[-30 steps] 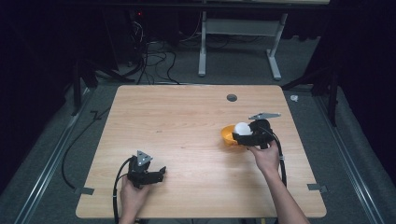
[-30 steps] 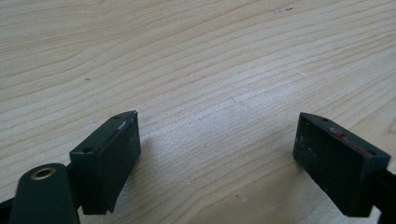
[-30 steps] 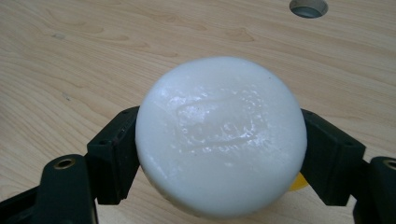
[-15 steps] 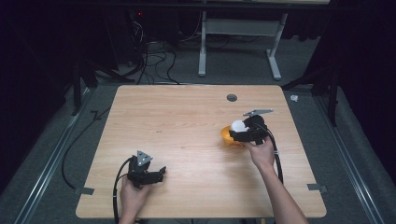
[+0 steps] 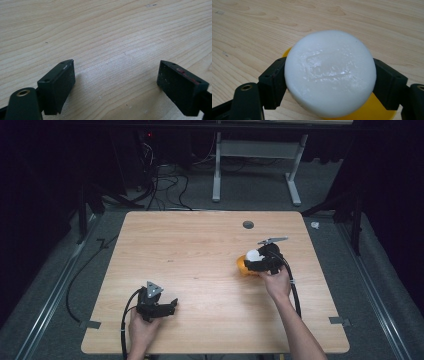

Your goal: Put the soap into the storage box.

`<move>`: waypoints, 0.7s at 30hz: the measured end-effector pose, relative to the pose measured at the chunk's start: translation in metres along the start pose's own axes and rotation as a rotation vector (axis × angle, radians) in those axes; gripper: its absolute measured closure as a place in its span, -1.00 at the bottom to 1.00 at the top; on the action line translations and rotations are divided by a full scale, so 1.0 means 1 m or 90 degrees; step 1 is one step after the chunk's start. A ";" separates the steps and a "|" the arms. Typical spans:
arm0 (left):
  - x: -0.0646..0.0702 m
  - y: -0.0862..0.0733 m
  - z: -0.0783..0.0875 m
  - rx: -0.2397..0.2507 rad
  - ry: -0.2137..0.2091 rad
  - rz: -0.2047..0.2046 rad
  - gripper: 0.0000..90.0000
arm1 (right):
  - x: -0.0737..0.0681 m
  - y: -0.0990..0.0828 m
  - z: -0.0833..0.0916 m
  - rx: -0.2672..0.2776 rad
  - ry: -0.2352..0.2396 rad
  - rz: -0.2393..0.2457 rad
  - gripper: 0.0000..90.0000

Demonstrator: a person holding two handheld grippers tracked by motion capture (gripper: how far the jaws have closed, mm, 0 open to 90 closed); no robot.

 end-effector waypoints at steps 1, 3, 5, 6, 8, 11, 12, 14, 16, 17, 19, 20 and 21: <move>0.000 0.000 0.000 0.000 0.000 0.000 -0.66 | 0.000 0.000 -0.001 -0.001 0.000 0.000 -0.47; 0.000 0.000 0.000 0.000 0.000 0.000 -0.66 | 0.001 0.000 -0.002 -0.005 -0.002 -0.002 -0.47; 0.000 0.000 0.000 0.000 0.000 0.000 -0.66 | 0.002 0.000 -0.004 -0.010 -0.004 -0.001 -0.47; 0.000 0.000 0.000 0.000 0.000 0.000 -0.66 | 0.002 0.000 -0.005 -0.011 -0.005 -0.003 -0.47; 0.000 0.000 0.000 0.000 0.000 0.000 -0.66 | 0.003 0.000 -0.006 -0.013 -0.004 -0.004 -0.47; 0.000 0.000 0.000 0.000 0.000 0.000 -0.66 | 0.004 -0.001 -0.008 -0.016 -0.002 -0.010 -0.47; 0.000 0.000 0.000 0.000 0.000 0.000 -0.66 | 0.004 -0.001 -0.009 -0.020 -0.002 -0.012 -0.47; 0.000 0.000 0.000 0.000 0.000 0.000 -0.66 | 0.004 -0.001 -0.012 -0.023 -0.002 -0.016 -0.47; 0.000 0.000 0.000 0.000 0.000 0.000 -0.66 | 0.005 -0.002 -0.014 -0.024 -0.001 -0.020 -0.48; 0.000 0.000 0.000 0.000 0.000 0.000 -0.66 | 0.005 -0.002 -0.015 -0.025 -0.002 -0.022 -0.48; 0.000 0.000 0.000 0.000 0.000 0.000 -0.66 | 0.006 -0.003 -0.016 -0.026 -0.001 -0.026 -0.48; 0.000 0.000 0.000 0.000 0.000 0.000 -0.66 | 0.007 -0.003 -0.017 -0.026 0.000 -0.030 -0.48; 0.000 0.000 0.000 0.000 0.000 0.000 -0.66 | 0.008 -0.003 -0.018 -0.027 0.002 -0.033 -0.48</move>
Point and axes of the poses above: each handheld gripper's, and its own axes: z roughly backward along the jaws, y roughly out of its top, x roughly to its right, the point moved 2 cm from there along -z, roughly forward along the jaws, and after that the axes turned 12 degrees about -x, right-handed, at the moved point
